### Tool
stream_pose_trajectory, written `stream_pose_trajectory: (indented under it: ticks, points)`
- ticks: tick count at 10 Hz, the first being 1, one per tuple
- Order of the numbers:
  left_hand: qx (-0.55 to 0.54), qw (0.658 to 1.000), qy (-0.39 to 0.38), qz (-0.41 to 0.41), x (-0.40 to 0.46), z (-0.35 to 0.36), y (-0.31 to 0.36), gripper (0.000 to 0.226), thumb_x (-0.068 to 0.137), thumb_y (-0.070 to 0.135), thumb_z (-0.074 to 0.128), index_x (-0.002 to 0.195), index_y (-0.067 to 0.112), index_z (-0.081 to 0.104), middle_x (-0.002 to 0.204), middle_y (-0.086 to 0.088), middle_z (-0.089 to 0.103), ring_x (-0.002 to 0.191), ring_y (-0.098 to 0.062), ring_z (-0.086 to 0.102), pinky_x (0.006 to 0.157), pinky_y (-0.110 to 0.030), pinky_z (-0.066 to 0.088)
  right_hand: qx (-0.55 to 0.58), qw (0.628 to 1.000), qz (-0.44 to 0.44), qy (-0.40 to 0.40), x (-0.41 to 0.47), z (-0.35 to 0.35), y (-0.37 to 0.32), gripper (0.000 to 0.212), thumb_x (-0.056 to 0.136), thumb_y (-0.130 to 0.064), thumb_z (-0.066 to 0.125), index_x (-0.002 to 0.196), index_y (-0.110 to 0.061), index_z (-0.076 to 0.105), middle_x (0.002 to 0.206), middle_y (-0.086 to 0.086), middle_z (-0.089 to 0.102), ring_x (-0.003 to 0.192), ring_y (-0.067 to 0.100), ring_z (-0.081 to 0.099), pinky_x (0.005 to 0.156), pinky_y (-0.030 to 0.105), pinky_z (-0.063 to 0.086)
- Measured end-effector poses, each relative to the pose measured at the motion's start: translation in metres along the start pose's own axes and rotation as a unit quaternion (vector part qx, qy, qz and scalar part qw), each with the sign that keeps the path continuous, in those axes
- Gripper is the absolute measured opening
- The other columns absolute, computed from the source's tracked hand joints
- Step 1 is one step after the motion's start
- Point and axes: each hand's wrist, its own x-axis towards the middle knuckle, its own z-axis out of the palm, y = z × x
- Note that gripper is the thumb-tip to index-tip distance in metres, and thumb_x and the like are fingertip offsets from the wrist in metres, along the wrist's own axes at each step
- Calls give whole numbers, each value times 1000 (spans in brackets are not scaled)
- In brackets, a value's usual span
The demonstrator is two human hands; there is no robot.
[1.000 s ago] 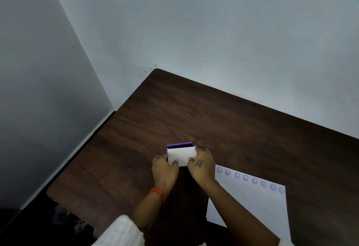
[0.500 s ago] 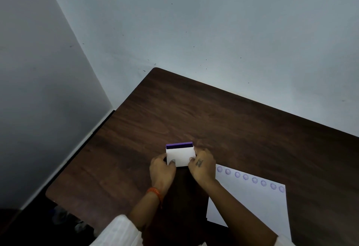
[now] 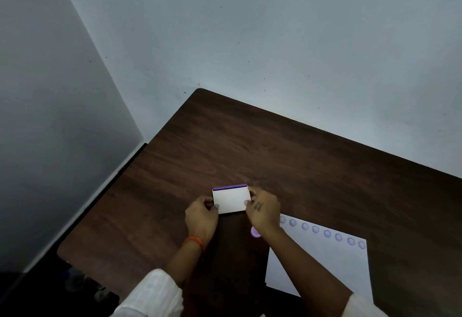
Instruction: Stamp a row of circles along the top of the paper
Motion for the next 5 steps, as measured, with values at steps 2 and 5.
stream_pose_trajectory:
  ticks: [2, 5]
  points:
    - [3, 1000, 0, 10, 4, -3, -1, 25, 82, 15, 67, 105, 6, 65, 109, -14, 69, 101, -25, 63, 90, -33, 48, 1, 1000, -20, -13, 3, -3, 0, 42, 85, -16, 65, 125, -16, 56, 116, 10, 69, 105, 25, 65, 91, 33, 52]
    - [9, 999, 8, 35, 0, -7, 4, 29, 87, 26, 59, 111, 9, 59, 117, -15, 61, 104, -29, 60, 92, -38, 48, -26, 998, -55, -8, 2, -13, -2, 44, 88, -25, 60, 131, -18, 49, 125, 10, 62, 114, 26, 58, 93, 35, 50]
